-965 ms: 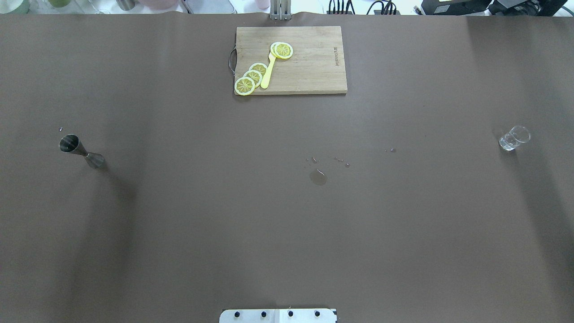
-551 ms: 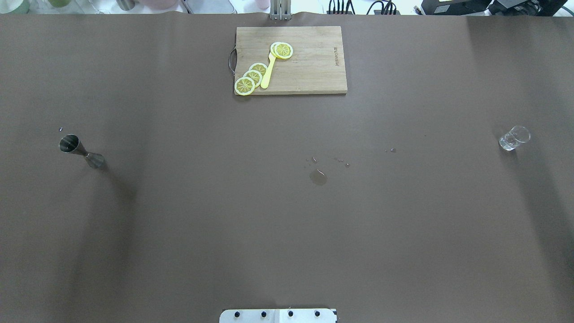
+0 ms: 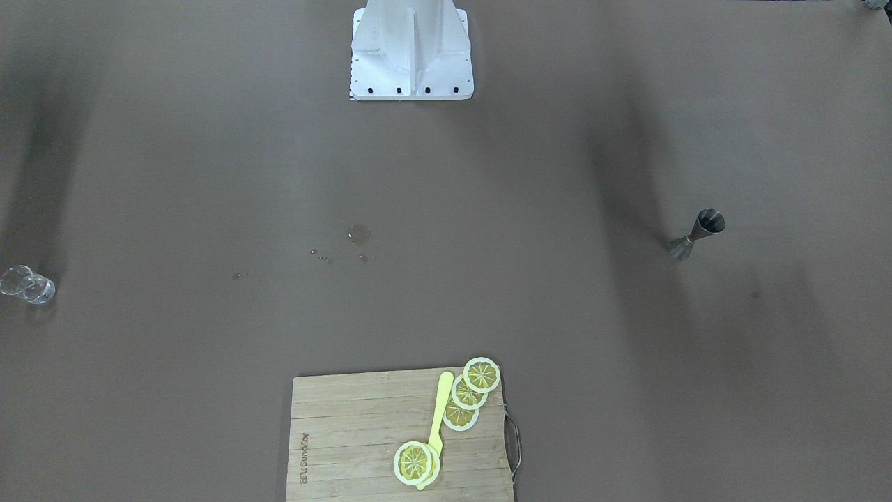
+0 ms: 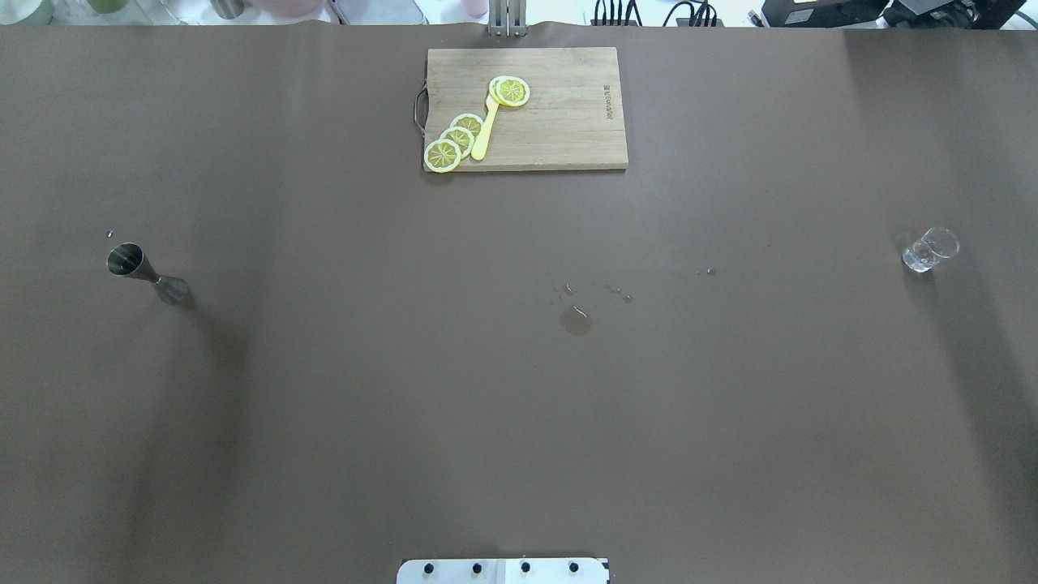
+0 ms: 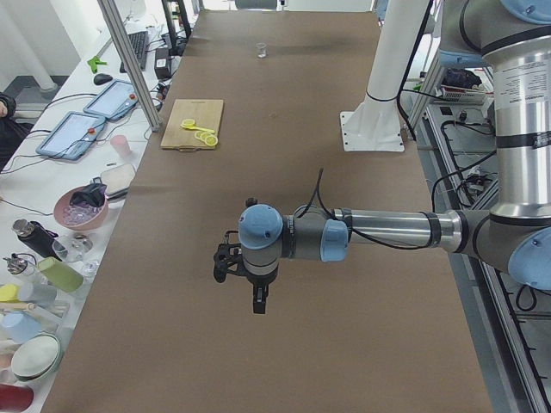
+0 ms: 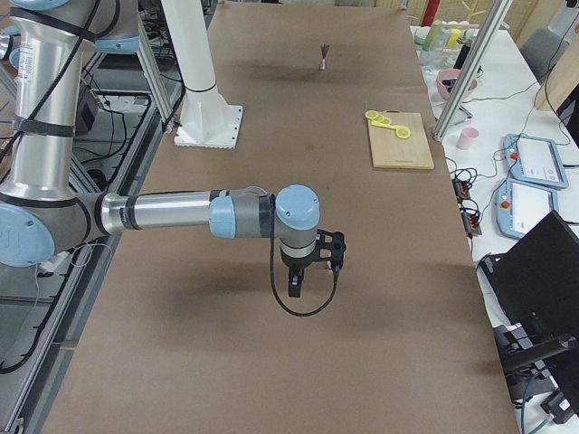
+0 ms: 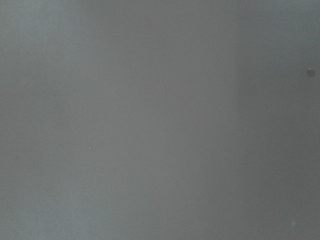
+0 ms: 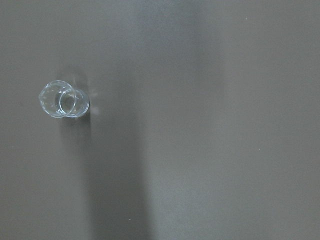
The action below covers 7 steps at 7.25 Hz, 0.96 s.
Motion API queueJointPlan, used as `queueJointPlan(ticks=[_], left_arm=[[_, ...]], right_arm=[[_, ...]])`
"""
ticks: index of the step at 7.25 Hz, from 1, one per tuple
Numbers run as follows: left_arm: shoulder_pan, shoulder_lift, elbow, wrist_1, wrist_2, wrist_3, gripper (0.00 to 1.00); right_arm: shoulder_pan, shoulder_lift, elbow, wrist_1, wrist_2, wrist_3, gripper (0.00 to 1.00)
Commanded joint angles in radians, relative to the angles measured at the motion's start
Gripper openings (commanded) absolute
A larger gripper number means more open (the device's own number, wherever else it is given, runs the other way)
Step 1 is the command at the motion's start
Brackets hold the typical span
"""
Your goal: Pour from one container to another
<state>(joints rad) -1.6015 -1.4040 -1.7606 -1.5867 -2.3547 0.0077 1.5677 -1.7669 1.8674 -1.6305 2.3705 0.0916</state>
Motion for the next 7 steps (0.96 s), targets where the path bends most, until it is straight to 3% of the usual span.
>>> queueJointPlan(ticks=[1,5,7], left_arm=[[0.000,-0.003,0.000,-0.001,0.000,0.000,0.99],[-0.002,-0.003,0.000,-0.001,-0.002,0.000,0.98],[0.000,-0.012,-0.005,-0.002,-0.038,-0.002,0.98]], right_arm=[[0.000,0.006,0.001,0.001,0.000,0.002,1.00],[0.000,0.006,-0.002,0.001,-0.008,-0.003,1.00],[-0.002,0.012,0.004,0.012,-0.011,-0.094,1.00]])
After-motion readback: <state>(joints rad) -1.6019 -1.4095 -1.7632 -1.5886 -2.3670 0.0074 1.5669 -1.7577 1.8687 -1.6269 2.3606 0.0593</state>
